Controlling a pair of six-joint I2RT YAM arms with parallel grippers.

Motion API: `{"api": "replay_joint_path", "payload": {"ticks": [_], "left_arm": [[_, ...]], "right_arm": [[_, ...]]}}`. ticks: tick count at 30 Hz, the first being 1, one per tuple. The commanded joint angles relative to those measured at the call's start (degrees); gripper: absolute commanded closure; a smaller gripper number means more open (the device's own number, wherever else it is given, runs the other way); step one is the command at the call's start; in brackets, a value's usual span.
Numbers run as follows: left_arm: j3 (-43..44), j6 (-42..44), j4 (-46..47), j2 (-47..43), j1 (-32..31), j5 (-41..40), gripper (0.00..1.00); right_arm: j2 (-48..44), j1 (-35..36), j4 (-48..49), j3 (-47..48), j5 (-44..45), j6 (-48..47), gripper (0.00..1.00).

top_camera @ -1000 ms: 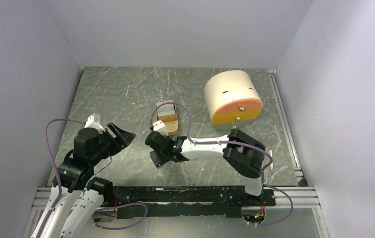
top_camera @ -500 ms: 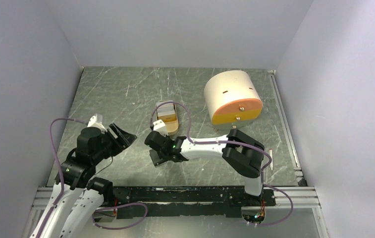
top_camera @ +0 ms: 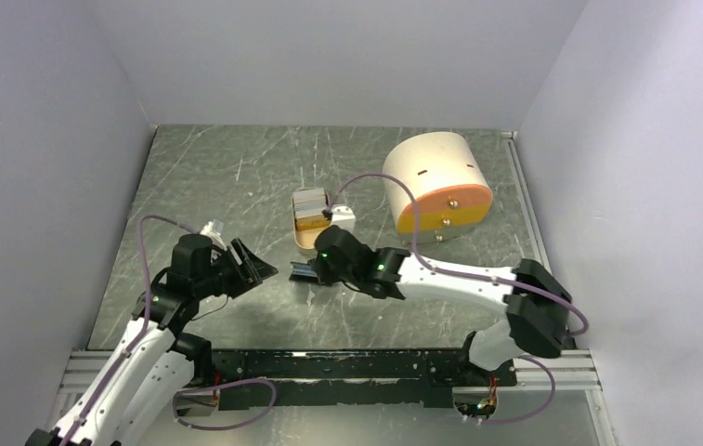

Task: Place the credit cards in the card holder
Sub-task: Open the card holder at the center of the board.

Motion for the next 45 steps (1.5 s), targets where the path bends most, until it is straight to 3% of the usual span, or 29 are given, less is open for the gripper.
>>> {"api": "replay_joint_path", "payload": {"ticks": [1,13,21,31,37,45], "left_arm": [[-2.97,-1.61,8.55,2.49,0.33,8.51,0.38],[-8.40,-2.27,18.77,8.15,0.24,16.31,0.40],[-10.77,-2.39,22.54,9.79,0.16,20.07,0.50],[-15.33,-6.96,36.85,16.94,-3.60,25.29,0.66],[-13.24,-5.90,35.85,17.86,-7.66,19.15,0.54],[-16.11,-19.52,47.04,18.97,-7.84,19.27,0.41]], "right_arm": [[-7.54,-0.53,1.51,-4.53,-1.71,7.44,1.00],[-22.44,-0.55,8.79,-14.97,-10.18,20.42,1.00],[-27.61,-0.53,13.61,-20.67,-12.31,30.23,1.00],[-28.41,-1.68,11.58,-23.40,-8.89,31.33,1.00],[-27.17,-2.98,11.01,-22.70,-7.39,27.95,1.00],[-23.41,-3.05,10.00,-21.48,-7.92,21.36,0.97]]}}
